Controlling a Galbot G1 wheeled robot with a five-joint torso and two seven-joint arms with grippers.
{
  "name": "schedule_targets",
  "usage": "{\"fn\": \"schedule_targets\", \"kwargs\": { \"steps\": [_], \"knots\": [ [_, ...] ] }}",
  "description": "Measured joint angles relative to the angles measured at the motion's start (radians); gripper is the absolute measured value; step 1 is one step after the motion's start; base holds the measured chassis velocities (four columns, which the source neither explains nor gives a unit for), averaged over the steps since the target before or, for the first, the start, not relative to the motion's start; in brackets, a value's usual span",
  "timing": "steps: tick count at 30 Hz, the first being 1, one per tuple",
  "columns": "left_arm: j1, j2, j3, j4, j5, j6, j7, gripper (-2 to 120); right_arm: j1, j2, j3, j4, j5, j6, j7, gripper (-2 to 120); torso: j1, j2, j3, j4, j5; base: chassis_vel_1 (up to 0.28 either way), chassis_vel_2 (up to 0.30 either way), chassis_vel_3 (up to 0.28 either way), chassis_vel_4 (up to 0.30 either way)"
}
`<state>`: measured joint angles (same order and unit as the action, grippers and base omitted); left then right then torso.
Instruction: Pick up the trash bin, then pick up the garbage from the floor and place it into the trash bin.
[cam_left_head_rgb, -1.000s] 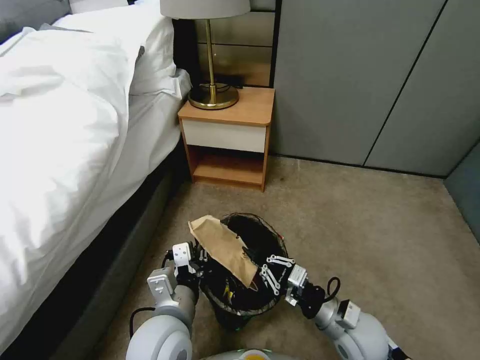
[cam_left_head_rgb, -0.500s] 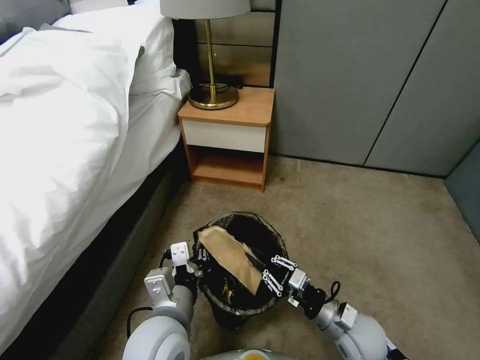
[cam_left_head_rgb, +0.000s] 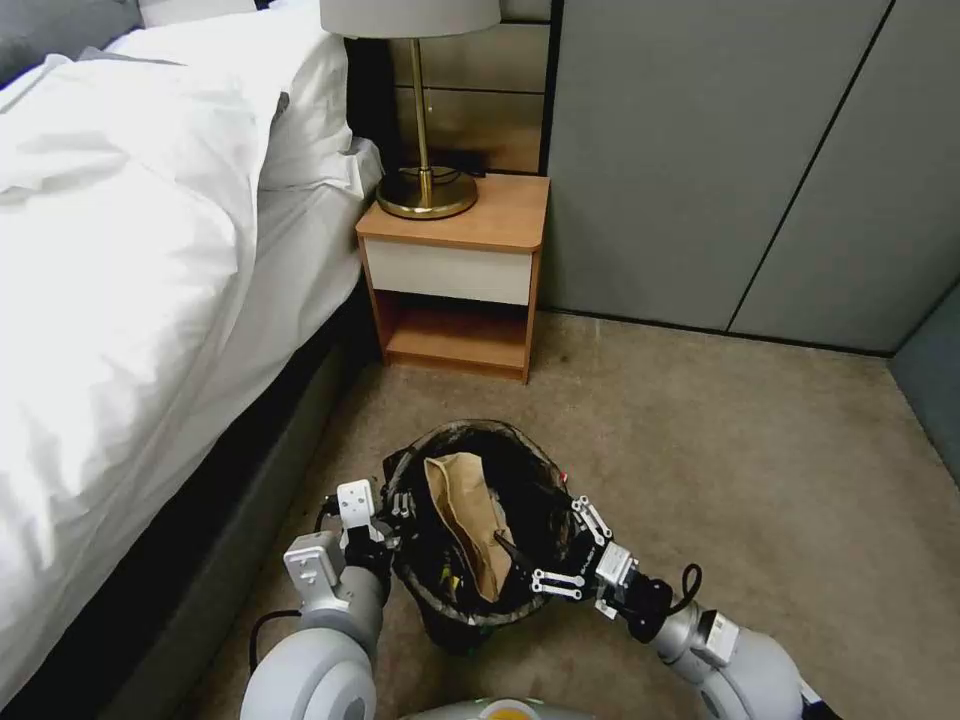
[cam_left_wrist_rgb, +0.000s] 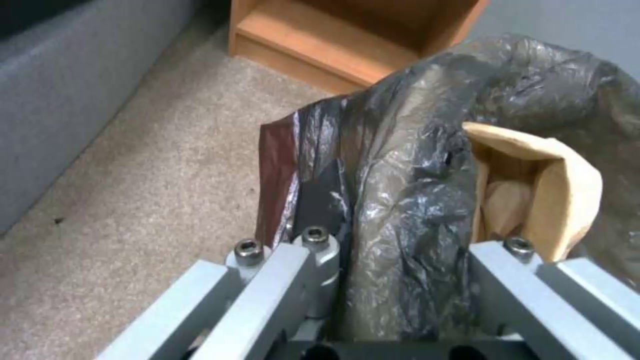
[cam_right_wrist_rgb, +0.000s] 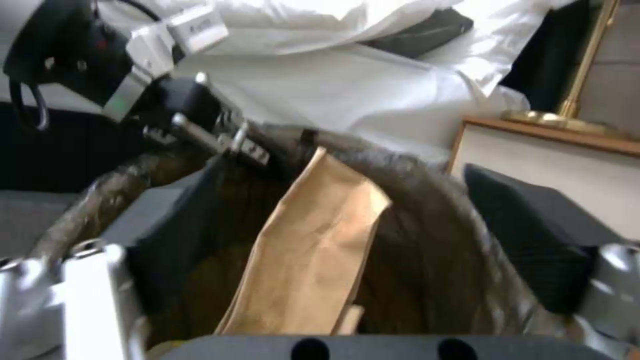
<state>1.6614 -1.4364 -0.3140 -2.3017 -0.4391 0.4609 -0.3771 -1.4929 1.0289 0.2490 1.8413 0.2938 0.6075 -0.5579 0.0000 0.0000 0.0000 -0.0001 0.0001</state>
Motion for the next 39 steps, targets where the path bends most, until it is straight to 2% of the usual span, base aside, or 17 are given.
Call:
{"fn": "schedule_targets", "kwargs": {
  "steps": [4,6,8,13,14,15,19,21,28,34,39],
  "knots": [
    [0.002,0.004,-0.003,0.006,0.002,0.006,-0.005,83,0.000,-0.008,0.017,0.077,0.003,0.008,0.036,100,0.000,0.000,0.000,0.0000,0.0001,0.000,0.000,0.000,0.000],
    [0.001,0.005,-0.005,0.009,0.002,0.007,-0.006,83,0.001,-0.007,0.023,0.113,0.006,0.006,0.050,100,0.000,0.000,0.000,0.0002,0.0000,0.000,0.000,0.000,0.000],
    [-0.002,0.005,-0.011,0.014,0.004,0.009,-0.010,83,0.001,0.000,0.039,0.227,0.024,-0.017,0.121,100,0.000,0.000,0.000,0.0003,-0.0004,0.000,0.000,0.000,0.000],
    [-0.005,0.001,-0.024,0.014,0.004,0.012,-0.017,83,-0.003,0.033,0.067,0.309,0.030,-0.027,0.195,100,0.000,0.000,0.000,0.0002,-0.0004,0.000,0.000,0.000,0.000],
    [-0.006,0.000,-0.030,0.014,0.005,0.013,-0.022,83,-0.007,0.051,0.078,0.326,0.008,-0.026,0.241,100,0.000,0.000,0.000,0.0001,-0.0003,0.000,0.000,0.000,0.000],
    [-0.004,0.002,-0.037,0.011,0.006,0.014,-0.031,83,-0.027,0.084,0.101,0.342,-0.052,-0.026,0.342,100,0.000,0.000,0.000,0.0002,-0.0002,0.000,0.000,0.000,0.000],
    [0.003,0.006,-0.043,0.004,0.009,0.014,-0.040,83,-0.078,0.108,0.142,0.329,-0.086,-0.010,0.394,100,0.000,0.000,0.000,0.0000,-0.0002,0.000,0.000,0.000,0.000],
    [0.003,0.007,-0.053,0.002,0.010,0.009,-0.047,83,-0.149,0.131,0.192,0.285,-0.097,0.028,0.406,100,0.000,0.000,0.000,-0.0001,-0.0002,0.000,0.000,0.000,0.000],
    [-0.003,0.002,-0.060,0.004,0.009,-0.001,-0.050,83,-0.232,0.177,0.236,0.205,-0.109,0.086,0.445,100,0.000,0.000,0.000,-0.0001,0.0000,0.000,0.000,0.000,0.000],
    [-0.008,-0.004,-0.059,0.007,0.008,-0.002,-0.050,83,-0.231,0.195,0.229,0.129,-0.126,0.106,0.471,100,0.000,0.000,0.000,0.0001,0.0000,0.000,0.000,0.000,0.000],
    [-0.008,-0.005,-0.064,0.005,0.004,-0.003,-0.051,83,-0.200,0.184,0.221,0.102,-0.117,0.088,0.492,100,0.000,0.000,0.000,0.0002,-0.0001,0.000,0.000,0.000,0.000]
  ]
}}
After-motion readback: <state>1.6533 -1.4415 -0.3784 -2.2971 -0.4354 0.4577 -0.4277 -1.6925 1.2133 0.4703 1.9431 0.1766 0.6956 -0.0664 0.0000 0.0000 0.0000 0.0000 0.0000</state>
